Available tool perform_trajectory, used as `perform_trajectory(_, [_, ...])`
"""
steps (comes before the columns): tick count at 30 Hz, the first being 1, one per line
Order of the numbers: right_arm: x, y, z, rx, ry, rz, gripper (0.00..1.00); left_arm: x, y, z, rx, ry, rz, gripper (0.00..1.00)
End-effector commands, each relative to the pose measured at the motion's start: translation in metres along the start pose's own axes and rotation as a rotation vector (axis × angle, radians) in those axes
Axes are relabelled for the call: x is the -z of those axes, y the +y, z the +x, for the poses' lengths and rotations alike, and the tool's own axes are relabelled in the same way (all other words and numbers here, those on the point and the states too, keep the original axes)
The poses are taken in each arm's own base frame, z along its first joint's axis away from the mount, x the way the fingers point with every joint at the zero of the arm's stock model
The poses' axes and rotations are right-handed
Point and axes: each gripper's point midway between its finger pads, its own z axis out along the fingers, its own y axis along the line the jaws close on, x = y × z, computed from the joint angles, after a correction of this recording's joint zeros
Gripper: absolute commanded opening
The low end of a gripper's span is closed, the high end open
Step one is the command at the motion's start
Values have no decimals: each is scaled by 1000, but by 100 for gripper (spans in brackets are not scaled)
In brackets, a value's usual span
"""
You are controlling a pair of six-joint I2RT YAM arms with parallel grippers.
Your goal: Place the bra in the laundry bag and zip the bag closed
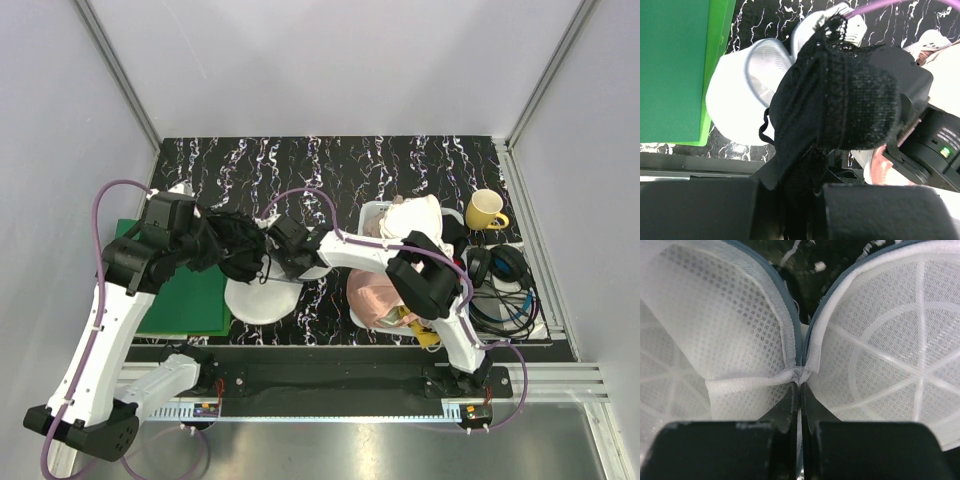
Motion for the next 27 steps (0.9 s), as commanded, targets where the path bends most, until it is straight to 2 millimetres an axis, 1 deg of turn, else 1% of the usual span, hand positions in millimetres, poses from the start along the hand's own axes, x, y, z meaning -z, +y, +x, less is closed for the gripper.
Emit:
perform_trajectory(1, [41, -18, -10, 37, -47, 70, 0, 11, -8, -16, -7, -60, 36, 0])
perform_trajectory(3, [55, -15, -16, 37, -71, 56, 0, 9, -7, -19, 0, -64, 25, 0])
perform_trajectory(4, [67, -13, -24, 44, -100, 46, 0, 8, -9, -19, 0, -59, 32, 0])
perform_trajectory(6, [76, -13, -27, 57, -115, 37, 0, 3, -15, -23, 0, -53, 46, 0])
perform_trajectory(7, [84, -13, -30, 66, -129, 34, 0, 1, -21, -20, -1, -26, 76, 0])
perform_trajectory(9, [89, -17, -29, 75, -133, 44, 0, -7, -35, -24, -4, -2, 125, 0])
perform_trajectory(10, [93, -18, -30, 82, -141, 48, 0, -9, -44, -20, -8, 39, 166, 0])
perform_trajectory(11, [93, -21, -29, 80, -139, 58, 0, -18, -50, -20, -13, 70, 174, 0])
perform_trajectory(13, [95, -23, -29, 80, -142, 66, 0, -24, -58, -17, -18, 111, 201, 0])
perform_trajectory(14, [96, -25, -30, 74, -146, 69, 0, -30, -60, -17, -25, 121, 205, 0])
perform_trajectory(18, [102, -26, -37, 54, -164, 51, 0, -46, -51, -15, -71, 117, 177, 0])
perform_trajectory(19, [103, -26, -40, 44, -172, 46, 0, -55, -44, -10, -86, 121, 161, 0])
perform_trajectory(20, [104, -25, -41, 37, -174, 31, 0, -59, -47, -16, -113, 84, 185, 0])
perform_trajectory(21, [104, -28, -43, 23, -177, 23, 0, -64, -46, -17, -126, 63, 189, 0])
perform_trajectory(22, [104, -27, -44, -2, -177, 5, 0, -75, -35, -8, -135, 69, 168, 0])
perform_trajectory(23, [105, -27, -45, -13, -178, -5, 0, -80, -35, -14, -140, 28, 172, 0])
perform_trajectory(24, [106, -27, -47, -26, -187, -15, 0, -87, -28, -13, -142, 10, 151, 0])
perform_trajectory(25, [106, -31, -48, -53, -187, -20, 0, -95, -20, -5, -148, 13, 144, 0])
perform_trajectory(27, [108, -26, -51, -80, -188, -69, 0, -103, -22, -10, -153, -44, 173, 0])
